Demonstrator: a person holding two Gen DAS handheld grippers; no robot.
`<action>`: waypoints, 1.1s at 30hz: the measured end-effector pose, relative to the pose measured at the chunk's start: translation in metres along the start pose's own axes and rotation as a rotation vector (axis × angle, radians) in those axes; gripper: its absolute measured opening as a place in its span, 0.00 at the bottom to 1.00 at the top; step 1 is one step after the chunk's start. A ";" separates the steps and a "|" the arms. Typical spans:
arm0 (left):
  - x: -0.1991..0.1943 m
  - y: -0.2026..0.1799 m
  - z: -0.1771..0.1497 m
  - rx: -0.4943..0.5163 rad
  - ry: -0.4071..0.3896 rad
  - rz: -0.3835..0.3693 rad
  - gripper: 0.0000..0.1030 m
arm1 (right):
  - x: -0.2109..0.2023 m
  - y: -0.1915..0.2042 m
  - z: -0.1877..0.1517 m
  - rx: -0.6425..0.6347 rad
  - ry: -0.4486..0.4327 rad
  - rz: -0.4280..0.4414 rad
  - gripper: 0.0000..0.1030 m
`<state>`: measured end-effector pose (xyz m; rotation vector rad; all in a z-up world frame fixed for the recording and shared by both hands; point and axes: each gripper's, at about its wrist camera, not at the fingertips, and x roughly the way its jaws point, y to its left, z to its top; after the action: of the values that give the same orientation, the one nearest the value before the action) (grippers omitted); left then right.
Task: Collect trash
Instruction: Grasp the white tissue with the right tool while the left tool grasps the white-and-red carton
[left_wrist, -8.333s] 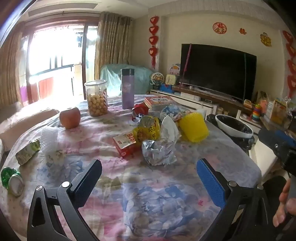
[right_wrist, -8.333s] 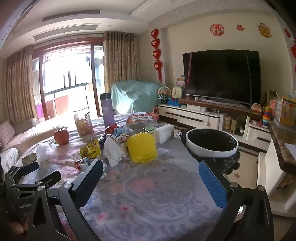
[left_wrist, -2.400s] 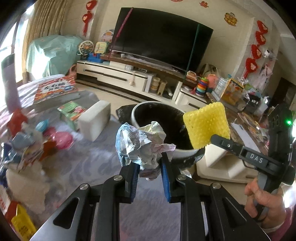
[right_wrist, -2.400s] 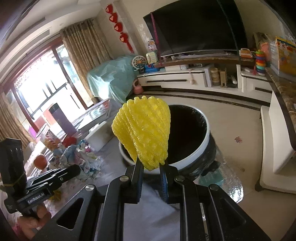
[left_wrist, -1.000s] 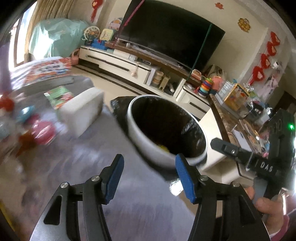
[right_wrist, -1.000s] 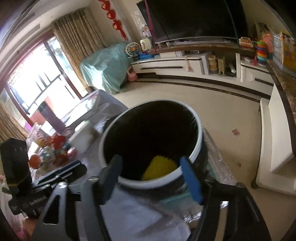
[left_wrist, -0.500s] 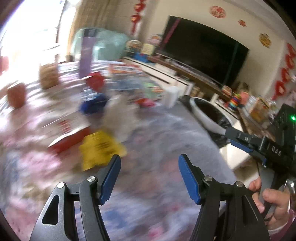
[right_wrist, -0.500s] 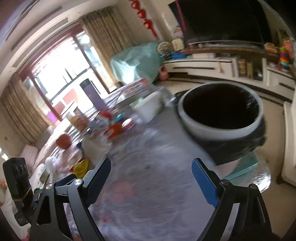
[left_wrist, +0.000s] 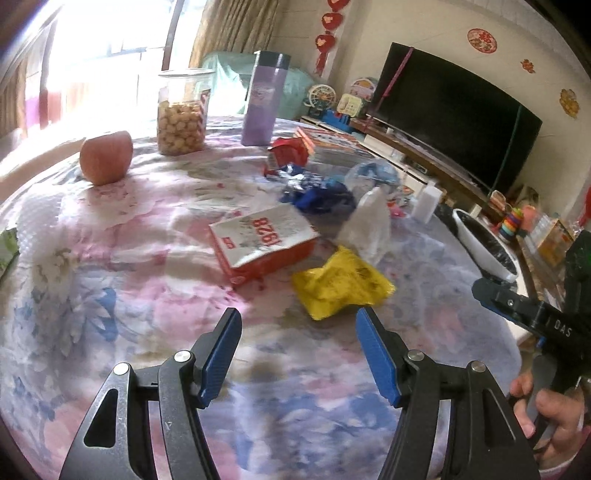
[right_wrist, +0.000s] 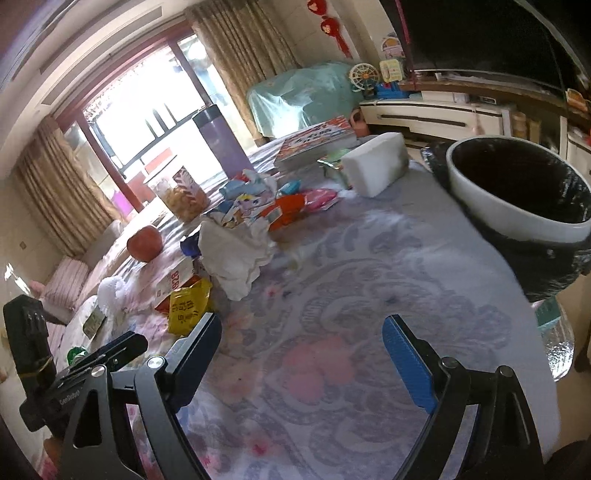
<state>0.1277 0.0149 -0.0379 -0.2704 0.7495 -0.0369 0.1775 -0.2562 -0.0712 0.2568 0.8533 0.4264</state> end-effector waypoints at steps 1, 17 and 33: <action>0.003 0.004 0.002 -0.001 0.003 0.004 0.62 | 0.003 0.002 0.000 -0.005 0.003 -0.001 0.88; 0.067 0.035 0.050 0.168 0.092 -0.009 0.71 | 0.040 0.031 0.020 -0.061 0.021 0.052 0.77; 0.119 0.028 0.060 0.348 0.149 -0.040 0.61 | 0.115 0.039 0.040 -0.062 0.144 0.156 0.40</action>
<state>0.2538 0.0403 -0.0831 0.0497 0.8706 -0.2255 0.2646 -0.1708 -0.1078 0.2388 0.9623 0.6218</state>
